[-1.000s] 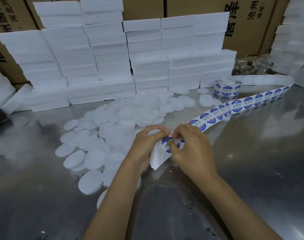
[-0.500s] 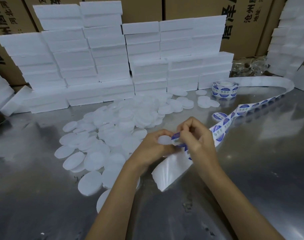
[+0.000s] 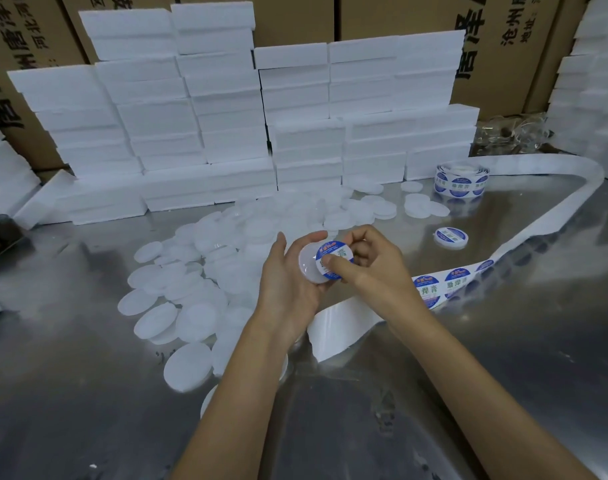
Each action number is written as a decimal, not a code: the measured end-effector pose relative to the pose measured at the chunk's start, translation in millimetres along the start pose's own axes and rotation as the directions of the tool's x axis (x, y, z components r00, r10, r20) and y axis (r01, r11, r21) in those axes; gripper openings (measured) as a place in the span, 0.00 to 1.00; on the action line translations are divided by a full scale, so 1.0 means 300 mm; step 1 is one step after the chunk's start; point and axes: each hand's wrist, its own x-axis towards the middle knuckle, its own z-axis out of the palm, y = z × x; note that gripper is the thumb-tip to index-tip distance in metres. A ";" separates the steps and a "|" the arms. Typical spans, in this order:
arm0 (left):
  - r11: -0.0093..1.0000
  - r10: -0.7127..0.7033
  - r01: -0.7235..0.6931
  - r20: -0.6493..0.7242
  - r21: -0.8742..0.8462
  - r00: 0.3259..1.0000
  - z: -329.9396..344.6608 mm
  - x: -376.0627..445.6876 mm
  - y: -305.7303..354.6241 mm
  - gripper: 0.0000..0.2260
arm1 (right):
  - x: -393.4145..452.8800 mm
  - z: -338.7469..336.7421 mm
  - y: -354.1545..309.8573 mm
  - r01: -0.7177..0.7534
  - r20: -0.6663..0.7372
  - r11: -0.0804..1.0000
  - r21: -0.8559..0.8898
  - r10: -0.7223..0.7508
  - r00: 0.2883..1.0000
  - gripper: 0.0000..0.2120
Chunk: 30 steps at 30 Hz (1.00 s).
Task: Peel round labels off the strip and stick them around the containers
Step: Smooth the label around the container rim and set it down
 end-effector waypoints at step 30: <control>0.998 0.059 -0.057 0.064 -0.033 0.996 0.040 -0.025 -0.016 0.23 | -0.035 0.004 0.058 0.172 -0.105 0.750 -0.639 -0.307 0.946 0.26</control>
